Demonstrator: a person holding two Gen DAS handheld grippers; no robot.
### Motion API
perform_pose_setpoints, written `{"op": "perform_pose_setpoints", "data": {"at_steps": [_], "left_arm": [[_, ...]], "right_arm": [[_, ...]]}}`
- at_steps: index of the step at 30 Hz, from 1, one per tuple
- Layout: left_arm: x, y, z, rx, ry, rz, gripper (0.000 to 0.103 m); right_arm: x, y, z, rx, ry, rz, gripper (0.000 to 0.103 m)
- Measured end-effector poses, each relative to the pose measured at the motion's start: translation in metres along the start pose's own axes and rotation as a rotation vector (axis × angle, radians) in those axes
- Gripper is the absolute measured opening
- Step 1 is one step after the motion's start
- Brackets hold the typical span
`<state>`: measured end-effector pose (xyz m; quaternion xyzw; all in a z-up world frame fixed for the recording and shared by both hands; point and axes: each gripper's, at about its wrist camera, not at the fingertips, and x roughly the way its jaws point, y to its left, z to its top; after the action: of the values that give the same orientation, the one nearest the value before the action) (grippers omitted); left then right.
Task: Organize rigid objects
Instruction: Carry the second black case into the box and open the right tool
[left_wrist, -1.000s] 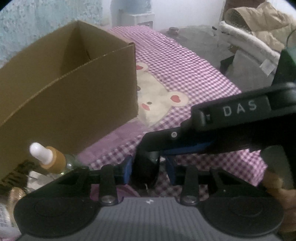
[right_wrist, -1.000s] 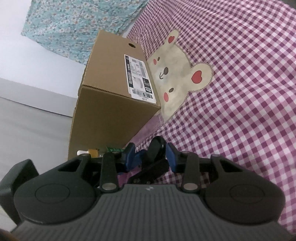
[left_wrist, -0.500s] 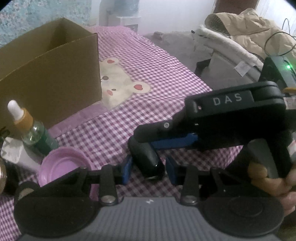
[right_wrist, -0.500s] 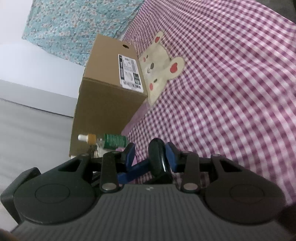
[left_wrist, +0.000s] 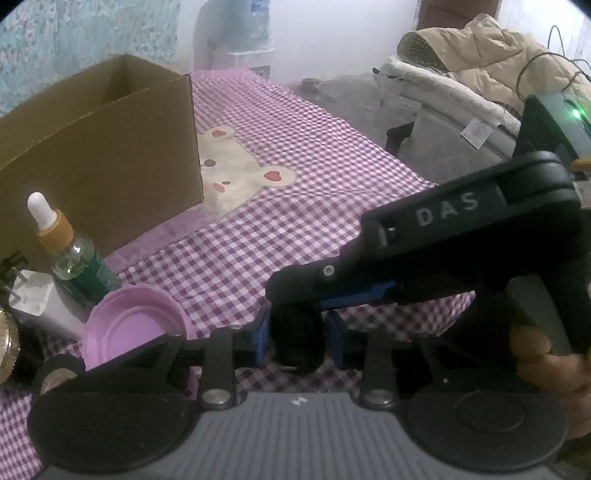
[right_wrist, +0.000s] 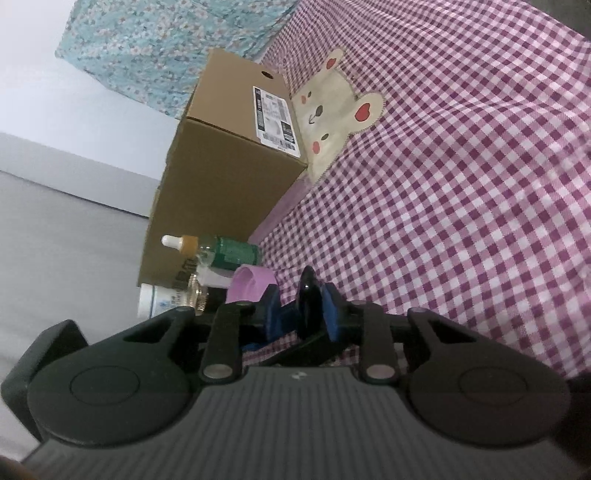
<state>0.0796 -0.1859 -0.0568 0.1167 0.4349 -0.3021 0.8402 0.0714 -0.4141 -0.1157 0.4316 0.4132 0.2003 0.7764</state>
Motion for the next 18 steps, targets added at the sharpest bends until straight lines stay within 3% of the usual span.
{"op": "perform_pose_setpoints", "data": {"at_steps": [11,18], "left_arm": [[-0.007,-0.002,-0.003,-0.018,-0.021,-0.009,0.026],[-0.047,0.000,0.008,-0.021,-0.109,0.009,0.026]], "right_arm": [[0.001,0.001,0.001,-0.012,-0.013,-0.053,0.015],[-0.016,0.046,-0.001,-0.132,-0.064,-0.061,0.016]]}}
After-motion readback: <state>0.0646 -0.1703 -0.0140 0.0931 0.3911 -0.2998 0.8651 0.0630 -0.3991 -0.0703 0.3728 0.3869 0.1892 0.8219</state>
